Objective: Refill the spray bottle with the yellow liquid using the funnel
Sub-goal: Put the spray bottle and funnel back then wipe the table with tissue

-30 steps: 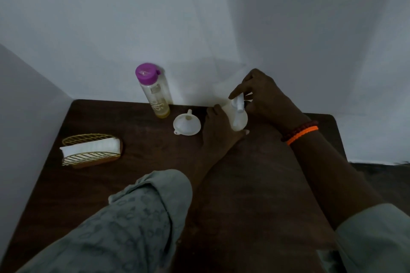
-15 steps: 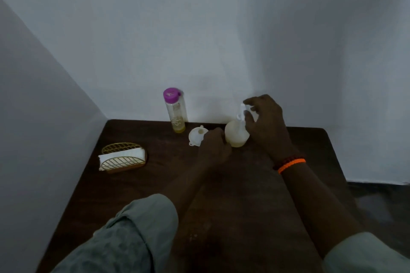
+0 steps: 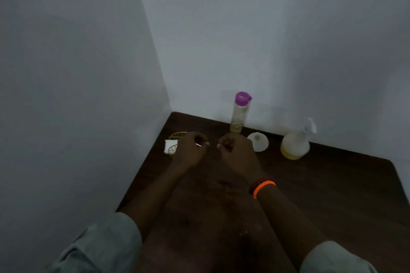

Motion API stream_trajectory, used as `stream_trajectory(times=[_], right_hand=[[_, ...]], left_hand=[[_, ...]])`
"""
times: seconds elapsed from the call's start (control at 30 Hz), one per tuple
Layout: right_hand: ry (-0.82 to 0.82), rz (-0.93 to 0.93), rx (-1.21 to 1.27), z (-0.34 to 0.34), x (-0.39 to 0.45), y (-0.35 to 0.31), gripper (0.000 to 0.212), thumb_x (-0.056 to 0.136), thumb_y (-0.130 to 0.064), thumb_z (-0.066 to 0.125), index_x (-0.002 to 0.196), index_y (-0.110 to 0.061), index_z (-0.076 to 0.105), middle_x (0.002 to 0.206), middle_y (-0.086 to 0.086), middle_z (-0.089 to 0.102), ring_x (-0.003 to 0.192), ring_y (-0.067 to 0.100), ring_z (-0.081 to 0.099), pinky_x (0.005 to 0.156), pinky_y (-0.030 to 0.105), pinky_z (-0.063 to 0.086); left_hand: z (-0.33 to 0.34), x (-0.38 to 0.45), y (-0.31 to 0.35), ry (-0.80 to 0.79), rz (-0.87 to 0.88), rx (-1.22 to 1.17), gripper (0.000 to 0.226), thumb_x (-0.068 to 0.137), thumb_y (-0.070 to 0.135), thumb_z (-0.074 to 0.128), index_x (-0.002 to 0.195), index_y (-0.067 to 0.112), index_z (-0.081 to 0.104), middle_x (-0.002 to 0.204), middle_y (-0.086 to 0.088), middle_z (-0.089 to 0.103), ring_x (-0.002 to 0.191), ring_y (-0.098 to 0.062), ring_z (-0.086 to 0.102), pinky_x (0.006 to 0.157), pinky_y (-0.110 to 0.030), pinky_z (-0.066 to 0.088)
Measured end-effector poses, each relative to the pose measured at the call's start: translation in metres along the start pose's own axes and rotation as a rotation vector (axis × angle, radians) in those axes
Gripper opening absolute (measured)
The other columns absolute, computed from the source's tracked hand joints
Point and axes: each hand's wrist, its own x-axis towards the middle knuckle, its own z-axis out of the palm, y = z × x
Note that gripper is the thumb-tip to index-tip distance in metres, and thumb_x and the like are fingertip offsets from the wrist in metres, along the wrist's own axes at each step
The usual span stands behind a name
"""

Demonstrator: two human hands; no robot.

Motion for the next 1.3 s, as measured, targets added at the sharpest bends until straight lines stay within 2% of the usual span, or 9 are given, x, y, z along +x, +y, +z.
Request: stream_trajectory(times=[0.1, 0.2, 0.37, 0.53, 0.63, 0.77, 0.93, 1.13, 1.3], right_hand=[[-0.082, 0.066, 0.016, 0.029, 0.012, 0.0, 0.011, 0.085, -0.016, 0.072, 0.095, -0.019, 0.073, 0.095, -0.005, 0.071, 0.079, -0.005, 0.058, 0.067, 0.001, 0.04], [-0.113, 0.104, -0.003, 0.05, 0.026, 0.005, 0.011, 0.085, -0.017, 0.071, 0.096, -0.019, 0.074, 0.097, -0.005, 0.07, 0.085, 0.0, 0.061, 0.073, 0.007, 0.045], [-0.17, 0.191, -0.038, 0.08, 0.052, 0.023, 0.011, 0.089, -0.016, 0.068, 0.098, -0.017, 0.074, 0.097, -0.004, 0.071, 0.087, 0.003, 0.062, 0.069, 0.008, 0.041], [-0.229, 0.211, -0.034, 0.101, 0.073, 0.041, 0.011, 0.09, -0.019, 0.069, 0.098, -0.015, 0.076, 0.096, 0.0, 0.074, 0.087, 0.007, 0.066, 0.075, 0.02, 0.054], [-0.276, 0.223, -0.045, 0.114, 0.08, 0.055, 0.019, 0.089, -0.025, 0.07, 0.105, -0.015, 0.076, 0.105, 0.002, 0.073, 0.094, 0.01, 0.067, 0.084, 0.028, 0.057], [-0.305, 0.23, -0.039, 0.128, 0.083, 0.066, 0.024, 0.087, -0.025, 0.073, 0.108, -0.013, 0.075, 0.114, 0.005, 0.071, 0.103, 0.013, 0.066, 0.092, 0.033, 0.057], [-0.339, 0.077, -0.123, 0.134, 0.088, 0.07, 0.025, 0.09, -0.025, 0.069, 0.112, -0.014, 0.074, 0.111, 0.005, 0.069, 0.099, 0.015, 0.063, 0.09, 0.036, 0.055], [-0.479, -0.144, -0.341, 0.135, 0.094, 0.071, 0.036, 0.097, -0.032, 0.058, 0.13, -0.02, 0.063, 0.108, 0.001, 0.063, 0.09, 0.012, 0.056, 0.072, 0.025, 0.042], [-0.507, -0.227, -0.392, 0.132, 0.098, 0.07, 0.038, 0.098, -0.036, 0.053, 0.132, -0.022, 0.061, 0.113, -0.001, 0.062, 0.098, 0.016, 0.058, 0.072, 0.026, 0.04]], left_hand=[[-0.031, 0.005, -0.047, 0.058, -0.1, 0.042, 0.014, 0.085, 0.017, 0.075, 0.099, 0.014, 0.074, 0.106, 0.005, 0.067, 0.093, -0.007, 0.062, 0.077, -0.02, 0.052], [-0.049, 0.016, -0.088, 0.086, -0.167, 0.07, 0.015, 0.089, 0.014, 0.071, 0.104, 0.011, 0.072, 0.114, -0.004, 0.068, 0.096, -0.015, 0.066, 0.068, -0.012, 0.049], [-0.051, 0.043, -0.135, 0.118, -0.231, 0.104, 0.018, 0.092, 0.009, 0.064, 0.108, 0.008, 0.072, 0.115, -0.012, 0.071, 0.105, -0.026, 0.068, 0.084, -0.028, 0.056], [-0.04, 0.06, -0.154, 0.104, -0.172, 0.144, 0.028, 0.091, 0.01, 0.068, 0.118, 0.009, 0.07, 0.117, -0.01, 0.07, 0.107, -0.025, 0.066, 0.091, -0.032, 0.052], [-0.035, 0.064, -0.162, 0.069, -0.114, 0.195, 0.03, 0.09, 0.018, 0.07, 0.119, 0.013, 0.07, 0.114, -0.007, 0.071, 0.102, -0.023, 0.067, 0.089, -0.039, 0.057], [-0.035, 0.065, -0.165, 0.081, -0.057, 0.256, 0.022, 0.092, 0.021, 0.067, 0.112, 0.014, 0.072, 0.109, -0.006, 0.071, 0.098, -0.022, 0.066, 0.084, -0.037, 0.056], [-0.036, 0.066, -0.169, 0.055, 0.0, 0.325, 0.013, 0.093, 0.02, 0.066, 0.102, 0.015, 0.074, 0.104, -0.005, 0.068, 0.093, -0.02, 0.064, 0.077, -0.026, 0.048], [-0.043, 0.06, -0.177, -0.012, 0.13, 0.328, 0.01, 0.09, 0.016, 0.068, 0.096, 0.012, 0.075, 0.106, -0.004, 0.069, 0.092, -0.021, 0.065, 0.081, -0.033, 0.055], [-0.051, 0.056, -0.18, -0.055, 0.266, 0.312, 0.009, 0.088, 0.009, 0.07, 0.095, 0.009, 0.076, 0.104, -0.006, 0.072, 0.092, -0.022, 0.068, 0.084, -0.034, 0.057]])
